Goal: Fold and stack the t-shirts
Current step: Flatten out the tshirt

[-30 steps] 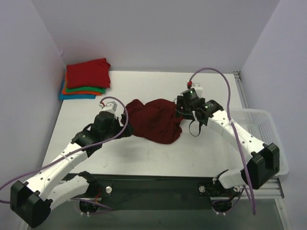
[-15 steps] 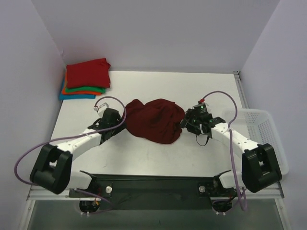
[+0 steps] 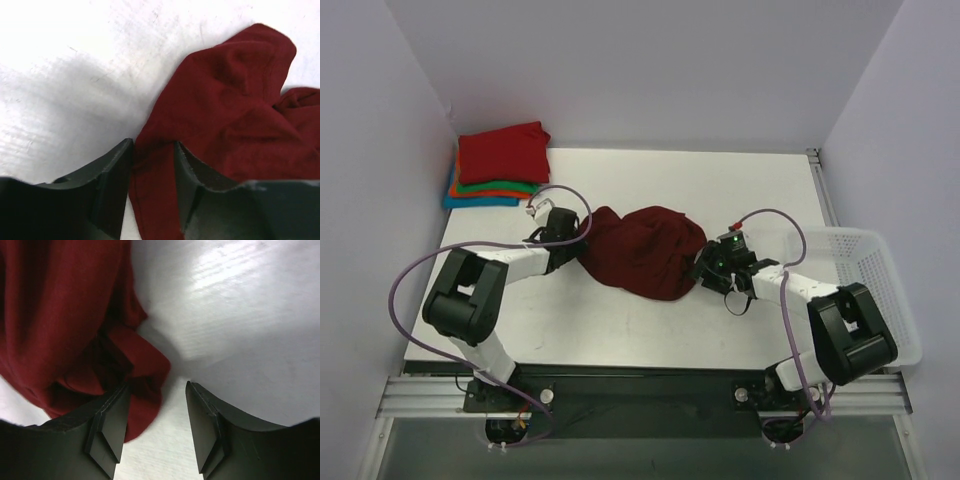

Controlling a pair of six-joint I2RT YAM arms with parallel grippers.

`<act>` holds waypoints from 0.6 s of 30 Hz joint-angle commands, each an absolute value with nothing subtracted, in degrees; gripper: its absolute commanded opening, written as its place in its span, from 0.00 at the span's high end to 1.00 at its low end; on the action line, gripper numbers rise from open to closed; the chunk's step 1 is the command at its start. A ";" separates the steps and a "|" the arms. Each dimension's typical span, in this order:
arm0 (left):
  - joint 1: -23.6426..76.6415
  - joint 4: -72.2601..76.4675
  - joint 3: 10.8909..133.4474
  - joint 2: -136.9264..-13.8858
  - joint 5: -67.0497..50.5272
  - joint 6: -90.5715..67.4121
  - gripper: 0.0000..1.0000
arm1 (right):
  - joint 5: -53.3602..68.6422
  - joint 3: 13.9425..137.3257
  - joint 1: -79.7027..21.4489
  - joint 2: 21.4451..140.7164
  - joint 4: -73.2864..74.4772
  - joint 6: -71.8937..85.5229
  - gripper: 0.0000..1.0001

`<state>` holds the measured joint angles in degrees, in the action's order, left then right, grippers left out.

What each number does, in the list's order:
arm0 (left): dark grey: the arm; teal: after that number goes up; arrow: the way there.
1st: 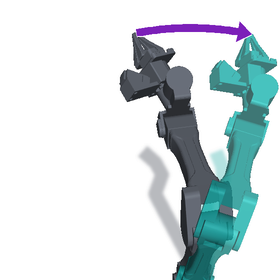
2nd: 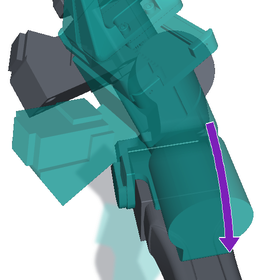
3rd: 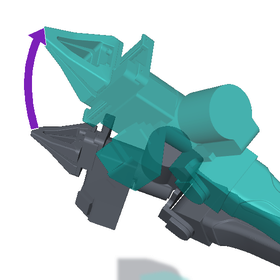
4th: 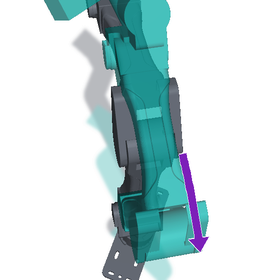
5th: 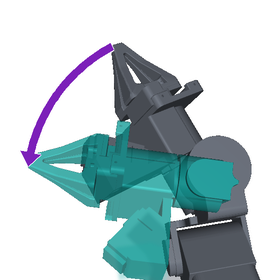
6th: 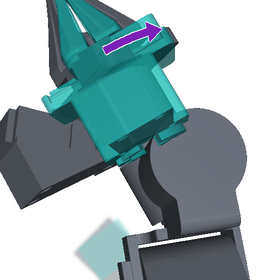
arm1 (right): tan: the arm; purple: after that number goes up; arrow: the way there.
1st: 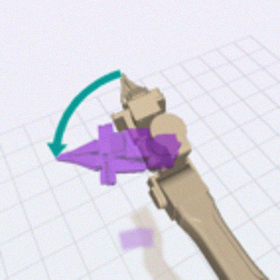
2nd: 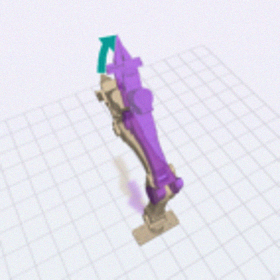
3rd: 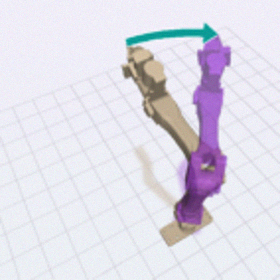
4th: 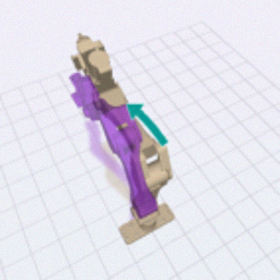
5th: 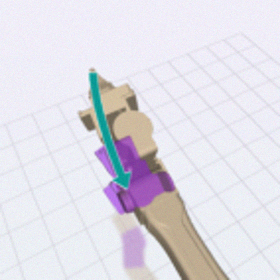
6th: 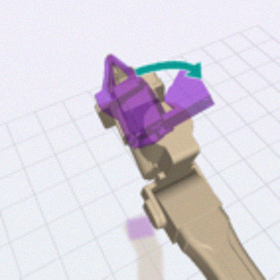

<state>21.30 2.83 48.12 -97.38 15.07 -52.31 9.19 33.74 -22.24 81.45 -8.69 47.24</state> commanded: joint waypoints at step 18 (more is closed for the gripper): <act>21.01 -9.92 56.41 -70.52 16.52 -46.06 1.00 | -9.21 50.77 -22.50 63.12 16.14 40.70 1.00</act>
<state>21.30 -6.68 51.44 -77.84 14.72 -49.23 0.01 43.92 -22.81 69.25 4.60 45.41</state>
